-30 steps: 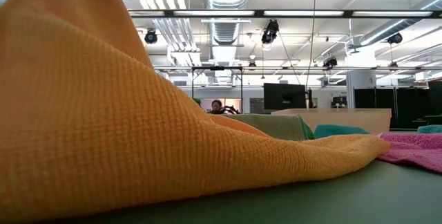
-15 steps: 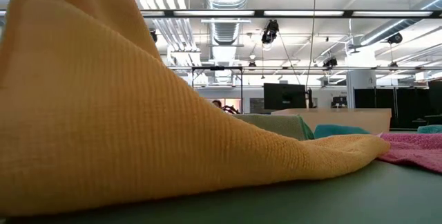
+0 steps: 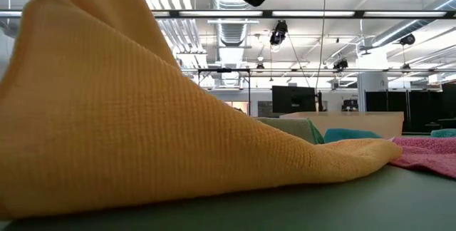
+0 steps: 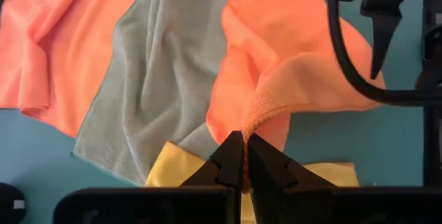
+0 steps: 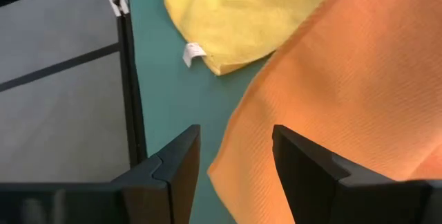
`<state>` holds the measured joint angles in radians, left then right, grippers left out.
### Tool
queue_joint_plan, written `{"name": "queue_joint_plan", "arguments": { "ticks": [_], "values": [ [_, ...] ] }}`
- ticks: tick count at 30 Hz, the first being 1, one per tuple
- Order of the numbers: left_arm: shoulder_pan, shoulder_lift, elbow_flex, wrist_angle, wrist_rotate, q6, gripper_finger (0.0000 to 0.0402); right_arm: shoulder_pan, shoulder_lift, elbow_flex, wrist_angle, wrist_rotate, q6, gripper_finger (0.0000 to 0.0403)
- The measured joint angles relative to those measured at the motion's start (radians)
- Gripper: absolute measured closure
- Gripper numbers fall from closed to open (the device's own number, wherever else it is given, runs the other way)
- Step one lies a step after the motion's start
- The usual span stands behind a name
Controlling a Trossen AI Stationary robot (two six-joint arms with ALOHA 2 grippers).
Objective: Fold microfiber towels
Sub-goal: Fold the bottom orange towel
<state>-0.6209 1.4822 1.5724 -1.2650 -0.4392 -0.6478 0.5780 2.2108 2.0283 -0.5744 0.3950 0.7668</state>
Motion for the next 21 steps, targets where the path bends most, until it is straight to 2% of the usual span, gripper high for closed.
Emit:
{"name": "queue_joint_plan", "arguments": {
  "ticks": [11,21],
  "values": [
    [0.0,-0.001,0.07,0.001,-0.05,0.012,0.0402,0.009,0.0,-0.057,0.002,0.027,0.072,0.0232],
    [0.0,-0.003,0.071,-0.002,-0.066,0.046,0.0402,0.034,-0.005,-0.057,-0.029,0.027,0.072,0.0232]
  ]
}}
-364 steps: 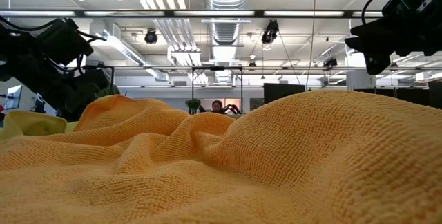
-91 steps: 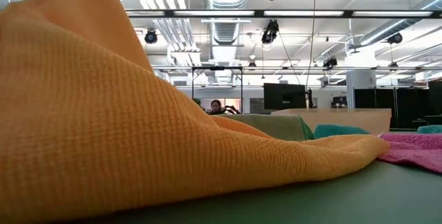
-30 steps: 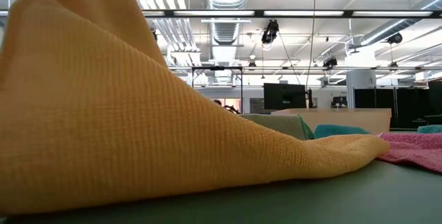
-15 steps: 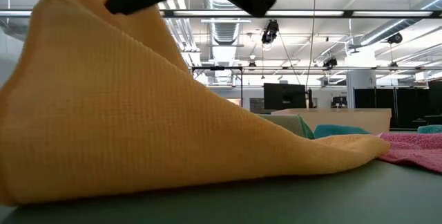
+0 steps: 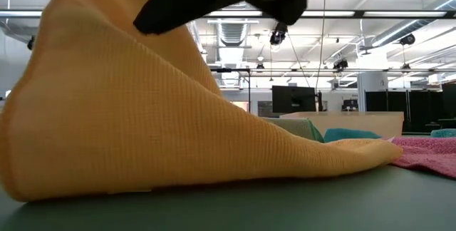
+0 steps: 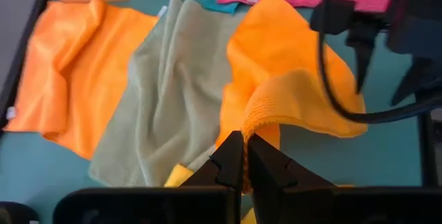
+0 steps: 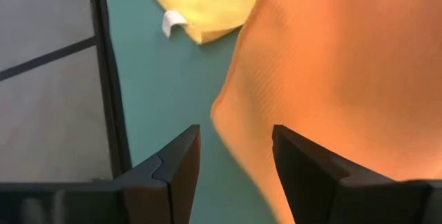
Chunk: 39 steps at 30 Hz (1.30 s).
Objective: Fold microfiber towels
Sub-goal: Fold the bottom orange towel
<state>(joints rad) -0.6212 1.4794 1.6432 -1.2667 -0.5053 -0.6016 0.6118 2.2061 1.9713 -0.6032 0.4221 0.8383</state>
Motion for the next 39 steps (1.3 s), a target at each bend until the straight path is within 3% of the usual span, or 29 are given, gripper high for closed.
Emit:
{"name": "queue_joint_plan", "arguments": {
  "ticks": [10,18,32,39],
  "values": [
    [0.0,-0.024,0.01,0.001,-0.054,0.045,0.0402,0.042,-0.009,0.001,-0.109,-0.002,0.106,0.0232],
    [-0.002,-0.028,0.013,0.001,-0.052,0.164,0.0402,0.063,-0.029,0.002,-0.214,0.021,0.19,0.0233],
    [-0.023,-0.061,0.004,-0.017,0.145,0.197,0.0402,0.075,-0.152,0.003,-0.506,0.142,0.253,0.0233],
    [-0.066,-0.061,-0.038,-0.014,0.249,0.216,0.0402,0.058,-0.234,0.003,-0.626,0.207,0.197,0.0233]
  ]
}}
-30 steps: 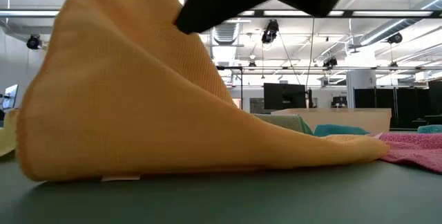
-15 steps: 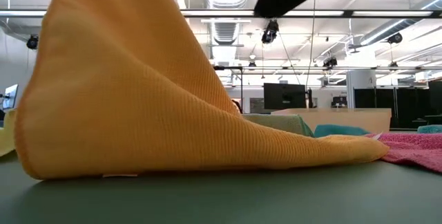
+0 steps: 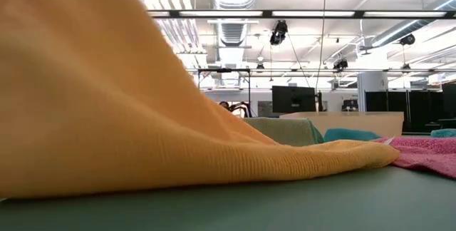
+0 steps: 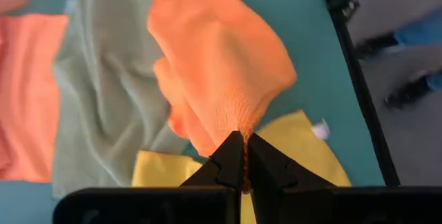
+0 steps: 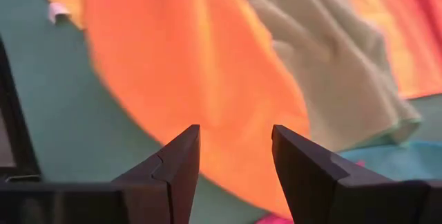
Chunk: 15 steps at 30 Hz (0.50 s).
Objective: Fold microfiber towels
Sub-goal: Fold the bottom orange towel
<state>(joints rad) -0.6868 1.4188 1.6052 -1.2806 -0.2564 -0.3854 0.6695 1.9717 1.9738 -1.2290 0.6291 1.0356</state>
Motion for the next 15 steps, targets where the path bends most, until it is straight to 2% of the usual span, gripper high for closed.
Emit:
{"name": "queue_joint_plan", "arguments": {
  "ticks": [4,8,15],
  "values": [
    [-0.01,0.007,-0.043,0.018,0.045,-0.01,0.0402,-0.041,-0.044,-0.002,-0.042,0.002,-0.083,0.0233],
    [-0.013,0.008,-0.122,0.113,0.111,-0.046,0.0402,-0.097,-0.078,-0.004,-0.046,-0.016,-0.212,0.0233],
    [-0.013,0.009,-0.274,0.262,0.208,-0.158,0.0402,-0.234,-0.089,-0.015,-0.042,-0.224,-0.473,0.0233]
  ]
}}
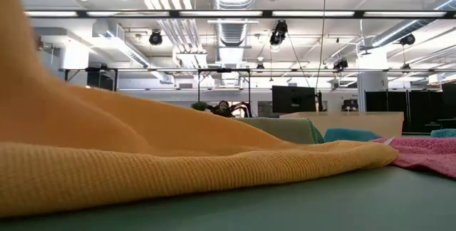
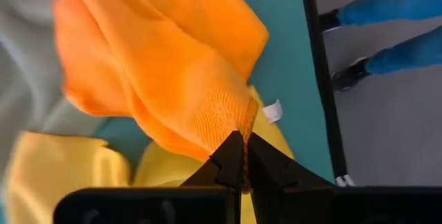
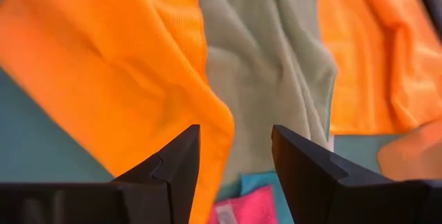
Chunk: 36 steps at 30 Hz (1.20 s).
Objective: Fold microfiber towels
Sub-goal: Fold the bottom orange towel
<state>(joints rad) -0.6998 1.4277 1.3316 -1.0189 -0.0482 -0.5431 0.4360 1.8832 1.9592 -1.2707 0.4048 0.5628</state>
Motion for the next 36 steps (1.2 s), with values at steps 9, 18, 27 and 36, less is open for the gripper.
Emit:
{"name": "queue_joint_plan", "arguments": {
  "ticks": [9,18,27,36],
  "values": [
    [-0.022,-0.001,-0.17,0.269,0.061,-0.23,0.0402,-0.122,0.0,-0.103,0.064,-0.143,-0.3,0.0233],
    [-0.042,0.004,-0.219,0.279,0.047,-0.403,0.0402,-0.234,0.002,-0.227,0.379,-0.416,-0.534,0.0233],
    [-0.044,0.004,-0.239,0.278,0.047,-0.473,0.0402,-0.343,0.01,-0.321,0.713,-0.662,-0.576,0.0233],
    [-0.043,0.004,-0.238,0.28,0.022,-0.476,0.0402,-0.396,0.121,-0.348,0.944,-0.798,-0.514,0.0233]
  ]
}}
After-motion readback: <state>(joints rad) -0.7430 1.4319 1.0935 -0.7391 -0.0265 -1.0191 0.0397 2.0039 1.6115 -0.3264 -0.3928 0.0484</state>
